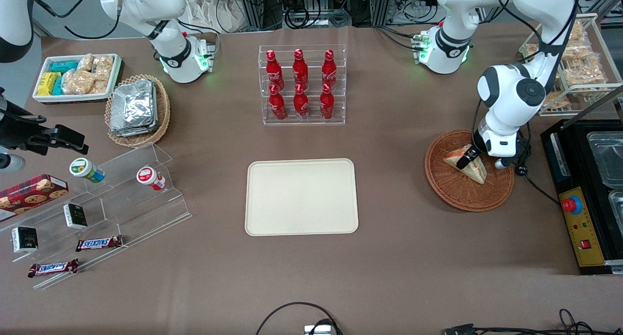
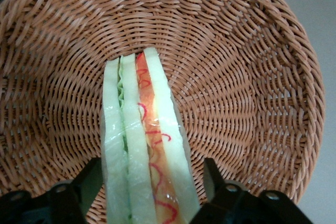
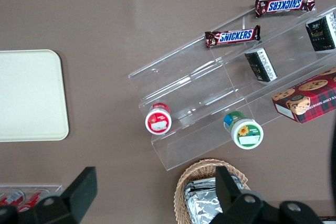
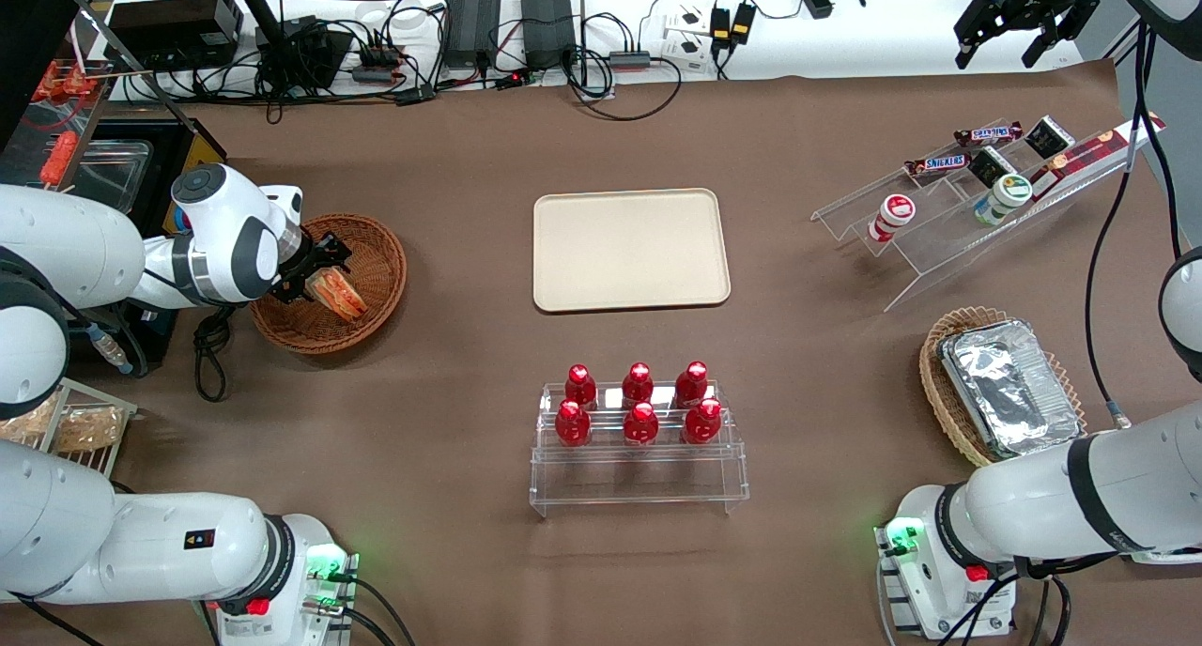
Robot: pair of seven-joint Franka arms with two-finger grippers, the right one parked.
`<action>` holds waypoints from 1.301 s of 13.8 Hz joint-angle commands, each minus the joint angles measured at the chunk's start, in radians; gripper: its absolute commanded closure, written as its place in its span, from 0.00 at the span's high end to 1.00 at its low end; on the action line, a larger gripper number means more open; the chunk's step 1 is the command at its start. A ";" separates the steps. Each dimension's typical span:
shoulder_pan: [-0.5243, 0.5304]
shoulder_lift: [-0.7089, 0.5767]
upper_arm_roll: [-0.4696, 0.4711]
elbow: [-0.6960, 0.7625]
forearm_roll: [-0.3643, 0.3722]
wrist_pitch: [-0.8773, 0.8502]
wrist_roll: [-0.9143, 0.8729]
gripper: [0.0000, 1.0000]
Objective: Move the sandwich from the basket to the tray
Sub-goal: 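Lower the open left gripper and close it on the sandwich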
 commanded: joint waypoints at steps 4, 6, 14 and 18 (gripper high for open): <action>-0.030 0.000 -0.001 -0.003 -0.008 0.021 0.005 0.28; -0.032 -0.017 -0.001 -0.002 0.001 0.011 0.014 0.27; -0.036 -0.149 -0.001 0.055 0.006 -0.215 0.373 0.26; -0.038 -0.175 -0.043 0.139 0.082 -0.343 0.458 0.26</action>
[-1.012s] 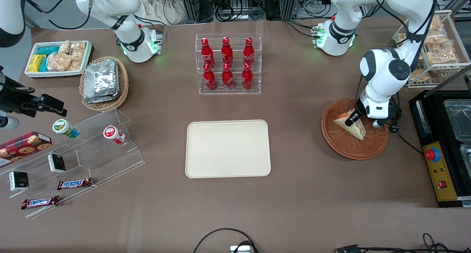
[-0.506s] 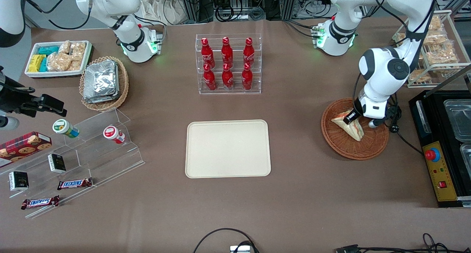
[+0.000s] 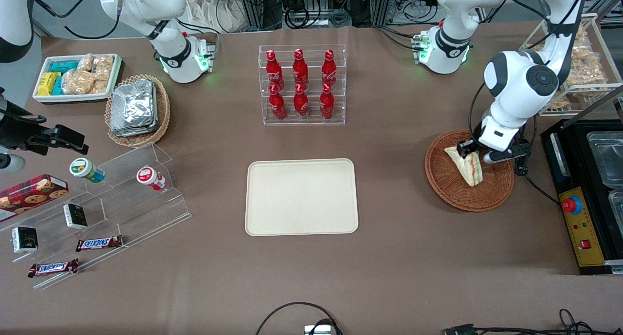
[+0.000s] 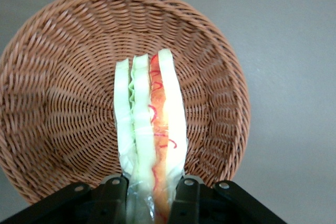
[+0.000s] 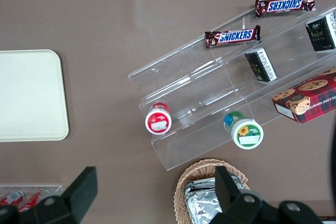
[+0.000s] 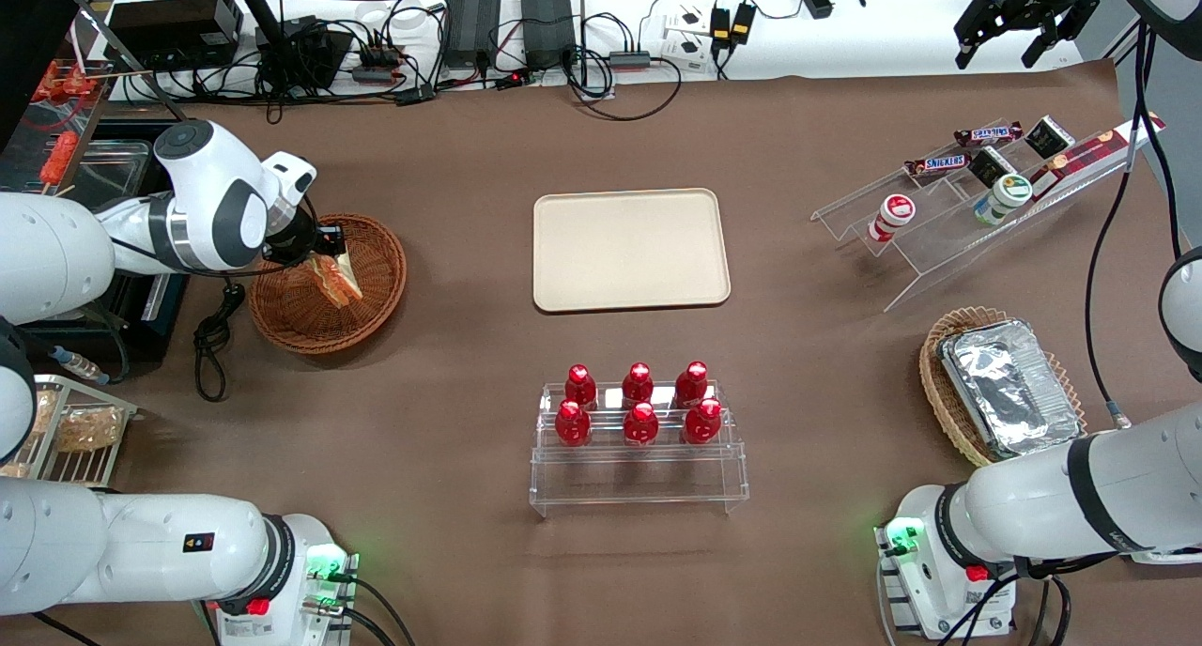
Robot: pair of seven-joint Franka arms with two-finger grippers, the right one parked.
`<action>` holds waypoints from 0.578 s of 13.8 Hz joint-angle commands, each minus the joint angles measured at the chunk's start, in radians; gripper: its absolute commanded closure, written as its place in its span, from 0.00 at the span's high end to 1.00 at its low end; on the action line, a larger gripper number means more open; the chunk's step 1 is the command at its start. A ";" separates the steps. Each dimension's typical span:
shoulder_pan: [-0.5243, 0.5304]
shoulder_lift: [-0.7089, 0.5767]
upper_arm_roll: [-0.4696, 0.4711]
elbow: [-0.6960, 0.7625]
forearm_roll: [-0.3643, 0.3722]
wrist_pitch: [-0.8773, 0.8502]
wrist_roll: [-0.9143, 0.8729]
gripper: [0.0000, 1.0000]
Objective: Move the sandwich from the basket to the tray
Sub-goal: 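Lift the sandwich and carry it over the cream tray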
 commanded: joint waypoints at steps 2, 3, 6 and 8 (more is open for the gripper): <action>-0.004 -0.003 -0.078 0.176 0.056 -0.206 0.005 0.26; -0.004 0.020 -0.106 0.236 0.058 -0.265 -0.027 0.26; -0.006 0.092 -0.193 0.368 0.059 -0.330 -0.123 0.26; -0.006 0.117 -0.232 0.407 0.082 -0.341 -0.127 0.26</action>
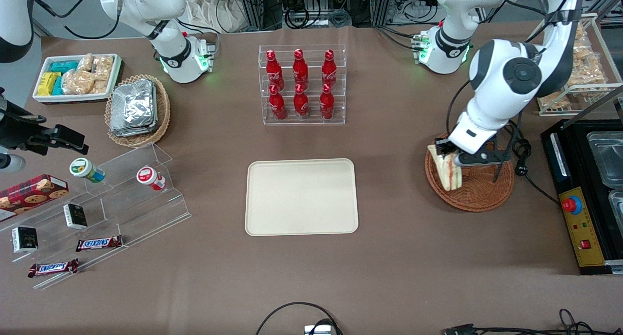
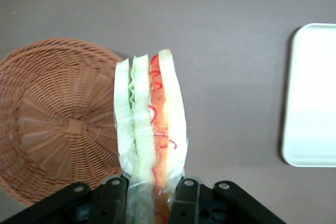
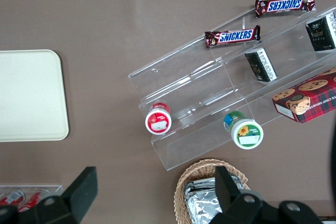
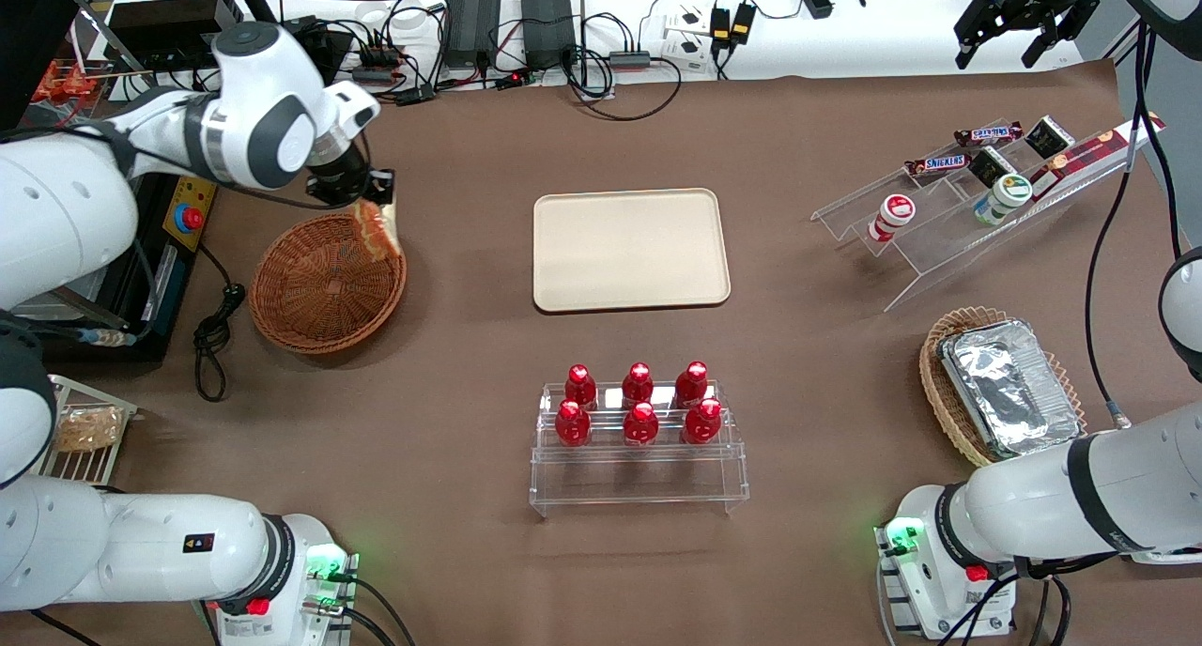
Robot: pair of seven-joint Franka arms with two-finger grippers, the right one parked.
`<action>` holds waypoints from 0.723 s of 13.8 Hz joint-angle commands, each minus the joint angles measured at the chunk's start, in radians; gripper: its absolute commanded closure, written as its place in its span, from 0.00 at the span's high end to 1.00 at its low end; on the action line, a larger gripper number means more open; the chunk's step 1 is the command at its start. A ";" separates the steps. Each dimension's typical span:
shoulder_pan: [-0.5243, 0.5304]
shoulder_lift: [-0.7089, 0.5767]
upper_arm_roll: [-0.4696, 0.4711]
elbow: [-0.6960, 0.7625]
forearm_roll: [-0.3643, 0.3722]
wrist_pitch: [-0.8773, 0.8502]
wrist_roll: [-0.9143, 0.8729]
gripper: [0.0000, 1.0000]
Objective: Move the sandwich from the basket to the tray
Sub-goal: 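Lift the sandwich and carry it over the cream tray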
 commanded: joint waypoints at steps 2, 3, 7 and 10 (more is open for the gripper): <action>0.002 0.089 -0.064 0.122 0.044 -0.056 -0.025 0.26; 0.002 0.111 -0.080 0.157 0.045 -0.077 -0.026 0.26; -0.035 0.178 -0.130 0.246 0.073 -0.119 -0.087 0.26; -0.111 0.265 -0.130 0.337 0.126 -0.120 -0.198 0.26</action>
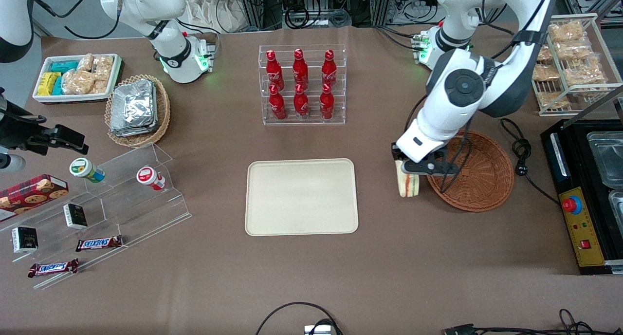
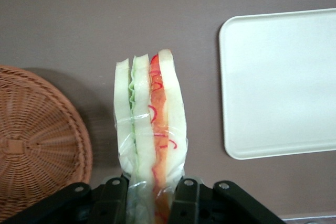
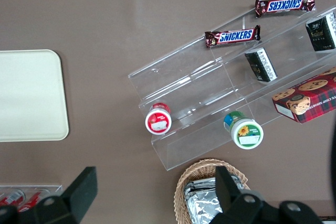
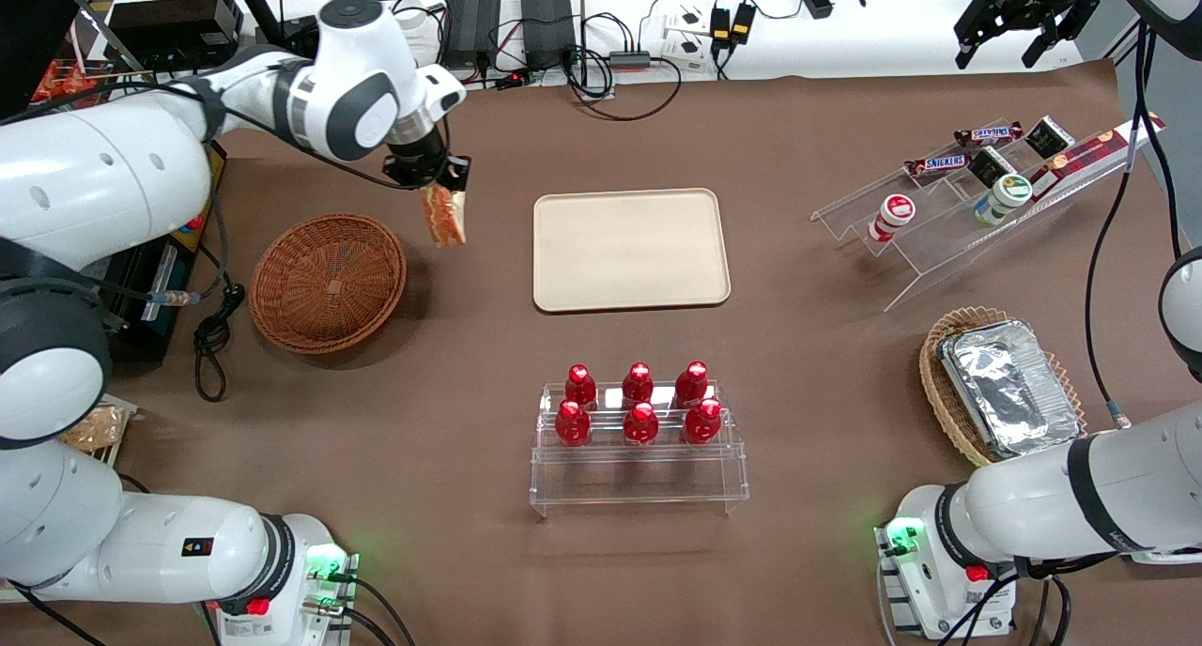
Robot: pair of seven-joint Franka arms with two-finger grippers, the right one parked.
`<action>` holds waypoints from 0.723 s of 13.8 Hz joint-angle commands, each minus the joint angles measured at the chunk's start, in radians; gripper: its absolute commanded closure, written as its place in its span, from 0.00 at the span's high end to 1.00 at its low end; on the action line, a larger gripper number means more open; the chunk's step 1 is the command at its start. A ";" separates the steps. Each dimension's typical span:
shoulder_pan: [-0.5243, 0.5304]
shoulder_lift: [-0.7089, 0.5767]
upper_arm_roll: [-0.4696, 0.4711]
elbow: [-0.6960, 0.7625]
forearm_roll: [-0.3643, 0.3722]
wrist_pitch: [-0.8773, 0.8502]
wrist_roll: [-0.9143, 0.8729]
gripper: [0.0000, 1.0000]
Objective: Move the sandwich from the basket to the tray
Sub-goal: 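Lift the sandwich and carry it over the cream tray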
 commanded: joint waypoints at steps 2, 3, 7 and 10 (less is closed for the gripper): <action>-0.096 0.132 -0.001 0.145 0.088 -0.034 -0.160 0.26; -0.116 0.159 0.000 0.168 0.104 -0.033 -0.188 0.26; -0.194 0.267 0.000 0.255 0.170 -0.025 -0.237 0.27; -0.226 0.348 0.000 0.324 0.191 -0.010 -0.271 0.30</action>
